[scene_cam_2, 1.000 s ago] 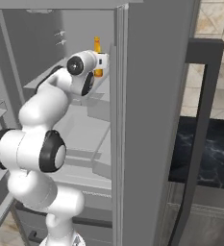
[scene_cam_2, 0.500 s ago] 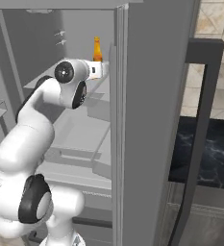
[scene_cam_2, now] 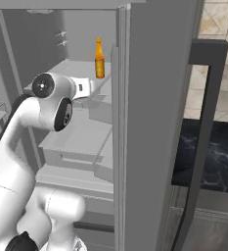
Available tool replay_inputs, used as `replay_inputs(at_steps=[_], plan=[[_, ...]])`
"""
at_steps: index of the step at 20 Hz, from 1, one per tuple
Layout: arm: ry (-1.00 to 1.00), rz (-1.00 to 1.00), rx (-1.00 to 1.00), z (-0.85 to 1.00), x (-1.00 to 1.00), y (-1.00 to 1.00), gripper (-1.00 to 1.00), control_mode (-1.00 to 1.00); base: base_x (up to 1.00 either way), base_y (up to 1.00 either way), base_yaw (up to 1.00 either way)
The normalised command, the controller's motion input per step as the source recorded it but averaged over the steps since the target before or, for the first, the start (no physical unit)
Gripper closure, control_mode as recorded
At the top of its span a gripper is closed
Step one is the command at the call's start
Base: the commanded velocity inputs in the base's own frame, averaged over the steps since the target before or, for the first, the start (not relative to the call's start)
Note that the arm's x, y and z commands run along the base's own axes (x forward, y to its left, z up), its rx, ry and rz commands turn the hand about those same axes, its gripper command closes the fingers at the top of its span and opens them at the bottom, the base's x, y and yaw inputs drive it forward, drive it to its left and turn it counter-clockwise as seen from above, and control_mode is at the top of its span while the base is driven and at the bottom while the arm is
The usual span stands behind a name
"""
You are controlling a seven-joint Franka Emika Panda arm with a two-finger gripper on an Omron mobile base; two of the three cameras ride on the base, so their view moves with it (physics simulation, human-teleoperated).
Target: Place the beers on the top shelf of the fridge to keep them out of children's reach, and place the squash on lower shelves for easy access.
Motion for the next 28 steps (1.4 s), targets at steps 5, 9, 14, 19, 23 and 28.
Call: replay_inputs(at_steps=[5,9,14,19,23,28], plan=[[0.2,0.0,-0.04,-0.28,-1.0,0.26,-1.0,-1.0,0.0,0.0,0.0],[0.19,0.0,-0.02,-0.13,-1.0,0.19,-1.0,-1.0,0.0,0.0,0.0],[0.12,0.0,-0.02,-0.13,-0.98,0.04,-1.0,-1.0,0.0,0.0,0.0],[0.13,0.0,0.0,-0.06,-0.89,0.0,-1.0,-1.0,0.0,0.0,0.0],[0.08,0.0,0.0,-0.04,-0.7,0.0,-1.0,1.0,-0.25,0.0,0.0],[0.0,0.0,0.0,0.0,0.0,0.0,-1.0,1.0,-1.0,0.0,0.0]])
